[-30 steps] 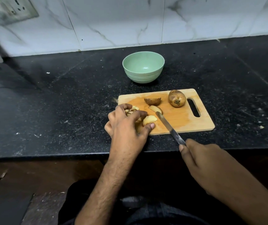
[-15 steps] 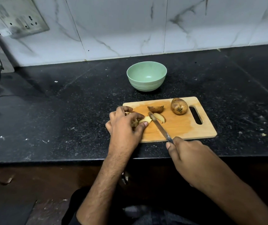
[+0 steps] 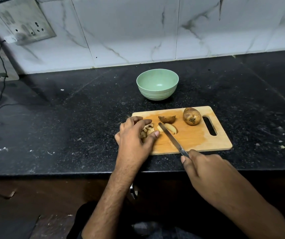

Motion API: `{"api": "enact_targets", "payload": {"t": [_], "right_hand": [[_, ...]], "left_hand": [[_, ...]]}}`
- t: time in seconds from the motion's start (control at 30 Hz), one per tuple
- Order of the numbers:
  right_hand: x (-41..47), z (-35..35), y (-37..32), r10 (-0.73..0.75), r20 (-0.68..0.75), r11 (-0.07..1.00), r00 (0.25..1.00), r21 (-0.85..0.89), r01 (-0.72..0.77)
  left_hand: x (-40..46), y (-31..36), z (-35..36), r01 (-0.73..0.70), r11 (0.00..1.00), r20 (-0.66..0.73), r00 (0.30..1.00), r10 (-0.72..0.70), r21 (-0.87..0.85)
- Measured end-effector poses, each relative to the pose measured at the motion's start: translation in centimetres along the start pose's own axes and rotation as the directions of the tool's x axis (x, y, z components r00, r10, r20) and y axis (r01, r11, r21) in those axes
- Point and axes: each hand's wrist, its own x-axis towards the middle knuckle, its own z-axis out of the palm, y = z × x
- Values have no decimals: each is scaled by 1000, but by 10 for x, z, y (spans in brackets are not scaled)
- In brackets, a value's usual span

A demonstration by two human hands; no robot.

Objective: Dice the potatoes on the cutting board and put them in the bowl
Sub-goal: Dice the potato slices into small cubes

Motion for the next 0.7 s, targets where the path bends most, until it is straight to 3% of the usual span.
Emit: {"api": "enact_targets", "payload": {"t": [0.3, 0.5, 0.7], "right_hand": [[0, -1, 0, 44, 15, 999, 999, -29, -44], [0, -5, -11, -28, 14, 1000, 1000, 15, 27], [0, -7, 5, 21, -43, 1000, 999, 11, -20]], "left_hand": [[1, 4, -1, -39, 997, 56, 998, 43, -63], [1, 1, -2, -54, 988, 38, 997, 60, -146], [0, 9, 1, -152, 988, 9, 988, 153, -9]]}}
